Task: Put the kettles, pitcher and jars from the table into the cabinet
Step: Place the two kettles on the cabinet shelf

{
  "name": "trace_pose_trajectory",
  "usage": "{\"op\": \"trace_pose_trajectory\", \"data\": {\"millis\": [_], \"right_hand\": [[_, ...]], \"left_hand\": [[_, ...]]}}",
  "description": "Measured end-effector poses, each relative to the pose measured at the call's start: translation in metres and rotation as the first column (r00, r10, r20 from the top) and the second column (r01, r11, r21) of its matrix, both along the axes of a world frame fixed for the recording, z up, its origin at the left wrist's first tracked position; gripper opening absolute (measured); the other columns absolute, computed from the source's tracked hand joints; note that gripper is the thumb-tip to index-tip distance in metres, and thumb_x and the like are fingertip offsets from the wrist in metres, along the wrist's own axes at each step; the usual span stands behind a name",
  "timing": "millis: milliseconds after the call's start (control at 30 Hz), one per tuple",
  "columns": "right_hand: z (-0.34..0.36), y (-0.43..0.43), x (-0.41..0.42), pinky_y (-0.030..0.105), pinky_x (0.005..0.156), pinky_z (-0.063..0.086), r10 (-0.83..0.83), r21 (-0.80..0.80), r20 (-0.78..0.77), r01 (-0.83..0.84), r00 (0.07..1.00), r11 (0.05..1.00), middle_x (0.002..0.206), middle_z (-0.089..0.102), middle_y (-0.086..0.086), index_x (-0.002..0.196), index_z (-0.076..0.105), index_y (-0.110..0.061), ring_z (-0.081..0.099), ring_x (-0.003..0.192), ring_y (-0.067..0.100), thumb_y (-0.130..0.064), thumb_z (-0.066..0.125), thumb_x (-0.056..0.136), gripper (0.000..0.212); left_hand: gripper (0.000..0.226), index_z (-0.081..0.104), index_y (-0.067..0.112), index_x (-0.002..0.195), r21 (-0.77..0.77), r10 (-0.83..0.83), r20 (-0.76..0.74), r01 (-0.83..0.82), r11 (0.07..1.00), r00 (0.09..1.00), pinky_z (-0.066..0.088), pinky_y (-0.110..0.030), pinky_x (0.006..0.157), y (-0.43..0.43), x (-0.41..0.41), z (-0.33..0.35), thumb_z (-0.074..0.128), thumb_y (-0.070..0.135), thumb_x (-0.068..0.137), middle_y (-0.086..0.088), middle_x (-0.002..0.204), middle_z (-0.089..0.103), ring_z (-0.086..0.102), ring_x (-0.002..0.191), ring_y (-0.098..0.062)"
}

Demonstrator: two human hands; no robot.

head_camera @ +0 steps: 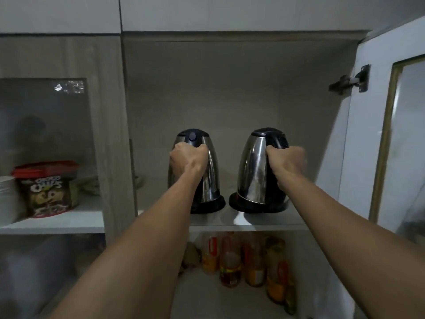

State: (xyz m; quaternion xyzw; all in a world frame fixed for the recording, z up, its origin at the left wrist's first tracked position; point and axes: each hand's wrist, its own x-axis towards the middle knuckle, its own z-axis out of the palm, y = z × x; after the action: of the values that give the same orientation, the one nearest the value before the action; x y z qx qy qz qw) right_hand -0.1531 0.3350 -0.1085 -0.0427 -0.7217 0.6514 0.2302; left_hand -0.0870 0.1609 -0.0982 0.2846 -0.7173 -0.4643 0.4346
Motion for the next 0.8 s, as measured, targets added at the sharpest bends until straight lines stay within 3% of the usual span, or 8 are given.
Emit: {"op": "trace_pose_trajectory", "data": {"millis": [100,167,367,667,800], "right_hand": [[-0.006,-0.017,-0.039,0.04,0.079,0.059,-0.024,0.009,0.028,0.024,0.999,1.0,0.091,0.072,0.011,0.094,0.071,-0.009,0.069,0.086,0.034,-0.035,0.066,0.069,0.037],[-0.012,-0.026,-0.062,0.038,0.075,0.058,-0.006,0.008,0.027,0.006,1.0,1.0,0.087,0.073,0.012,0.09,0.072,-0.007,0.069,0.084,0.035,-0.033,0.065,0.069,0.034],[-0.025,-0.043,-0.105,0.043,0.07,0.063,0.052,0.071,0.064,-0.056,0.997,0.996,0.077,0.073,0.012,0.083,0.072,-0.009,0.072,0.072,0.035,-0.033,0.065,0.065,0.03],[-0.015,-0.043,-0.125,0.029,0.049,0.049,0.155,0.137,0.098,-0.168,0.983,0.976,0.081,0.069,0.011,0.093,0.066,-0.005,0.068,0.066,0.031,-0.024,0.07,0.078,0.025],[-0.02,-0.043,-0.126,0.029,0.048,0.05,0.198,0.179,0.133,-0.22,0.971,0.959,0.082,0.07,0.012,0.097,0.066,-0.006,0.067,0.065,0.031,-0.028,0.071,0.077,0.03]], "left_hand": [[0.033,0.067,0.001,0.089,-0.005,-0.023,0.025,0.023,1.0,0.999,0.056,-0.033,0.065,-0.017,-0.042,-0.006,0.061,0.032,0.081,-0.016,0.095,0.071,0.068,0.081,-0.032],[0.032,0.065,0.002,0.085,0.002,-0.032,0.034,0.032,0.999,0.999,0.057,-0.034,0.067,-0.025,-0.066,-0.011,0.062,0.033,0.081,-0.017,0.095,0.071,0.068,0.084,-0.034],[0.034,0.069,0.0,0.098,0.066,-0.079,0.033,0.077,0.995,0.996,0.048,-0.032,0.061,-0.038,-0.105,-0.03,0.063,0.03,0.083,-0.018,0.098,0.071,0.068,0.084,-0.034],[0.022,0.064,0.001,0.092,0.03,-0.074,0.025,0.073,0.997,0.997,0.046,-0.031,0.065,-0.034,-0.117,-0.045,0.057,0.019,0.081,-0.018,0.093,0.07,0.064,0.078,-0.034],[0.018,0.063,0.003,0.088,0.007,-0.084,0.021,0.084,0.996,0.996,0.051,-0.032,0.064,-0.031,-0.117,-0.047,0.055,0.017,0.079,-0.017,0.087,0.07,0.066,0.074,-0.033]]}}
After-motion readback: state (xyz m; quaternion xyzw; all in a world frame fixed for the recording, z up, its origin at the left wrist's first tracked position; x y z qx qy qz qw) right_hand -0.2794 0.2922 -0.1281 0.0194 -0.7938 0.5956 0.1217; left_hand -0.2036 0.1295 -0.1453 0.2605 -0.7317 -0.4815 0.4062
